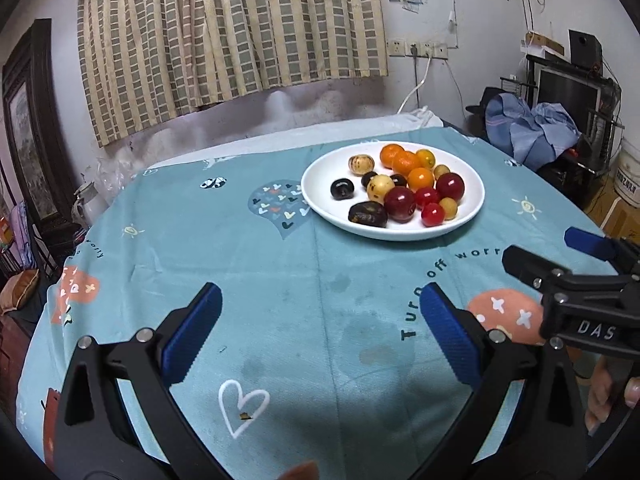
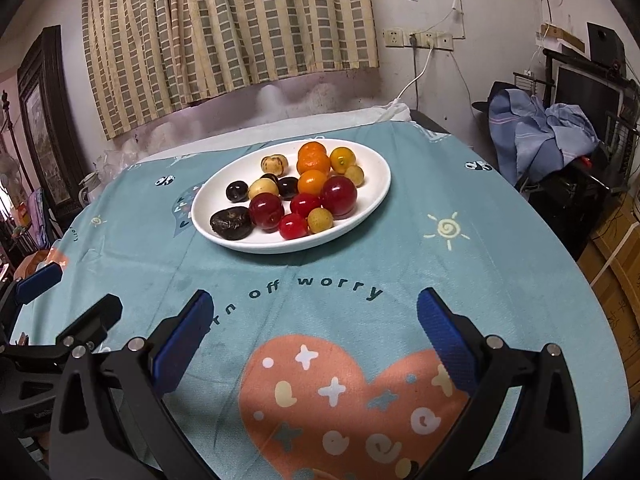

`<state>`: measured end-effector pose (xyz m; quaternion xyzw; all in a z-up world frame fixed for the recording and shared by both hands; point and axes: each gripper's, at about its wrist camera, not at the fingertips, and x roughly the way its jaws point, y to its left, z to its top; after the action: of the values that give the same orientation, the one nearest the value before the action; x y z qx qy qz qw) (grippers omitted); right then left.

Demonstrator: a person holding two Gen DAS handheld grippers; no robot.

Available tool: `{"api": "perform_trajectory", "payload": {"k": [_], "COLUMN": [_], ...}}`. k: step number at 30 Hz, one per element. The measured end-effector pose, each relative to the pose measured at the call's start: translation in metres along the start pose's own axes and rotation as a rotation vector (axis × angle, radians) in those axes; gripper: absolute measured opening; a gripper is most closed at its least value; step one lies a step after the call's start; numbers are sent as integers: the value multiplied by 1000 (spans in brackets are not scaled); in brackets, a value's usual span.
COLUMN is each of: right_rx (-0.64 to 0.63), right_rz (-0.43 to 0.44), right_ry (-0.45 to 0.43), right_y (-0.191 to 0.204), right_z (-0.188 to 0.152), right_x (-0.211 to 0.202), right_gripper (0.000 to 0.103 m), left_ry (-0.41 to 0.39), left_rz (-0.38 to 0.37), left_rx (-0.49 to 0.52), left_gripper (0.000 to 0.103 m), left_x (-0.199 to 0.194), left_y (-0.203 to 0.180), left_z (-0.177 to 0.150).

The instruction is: Organize fruits

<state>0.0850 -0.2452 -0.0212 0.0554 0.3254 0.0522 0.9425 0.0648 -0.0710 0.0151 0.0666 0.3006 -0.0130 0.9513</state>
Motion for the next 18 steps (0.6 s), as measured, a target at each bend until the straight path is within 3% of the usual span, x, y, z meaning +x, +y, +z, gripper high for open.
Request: {"api": "perform_trajectory", "payload": {"k": [18], "right_rx": [-18], "right_rz": [6], "right_ry": [34], "right_y": [7], "right_z": [-3], "right_x": [4], "right_gripper": [102], "left_ry": [-8], "left_rz": [-30], "left_rx": [-13], "left_gripper": [101], "left_x": [-6], "left_y": [1], "left_z": [-1]}}
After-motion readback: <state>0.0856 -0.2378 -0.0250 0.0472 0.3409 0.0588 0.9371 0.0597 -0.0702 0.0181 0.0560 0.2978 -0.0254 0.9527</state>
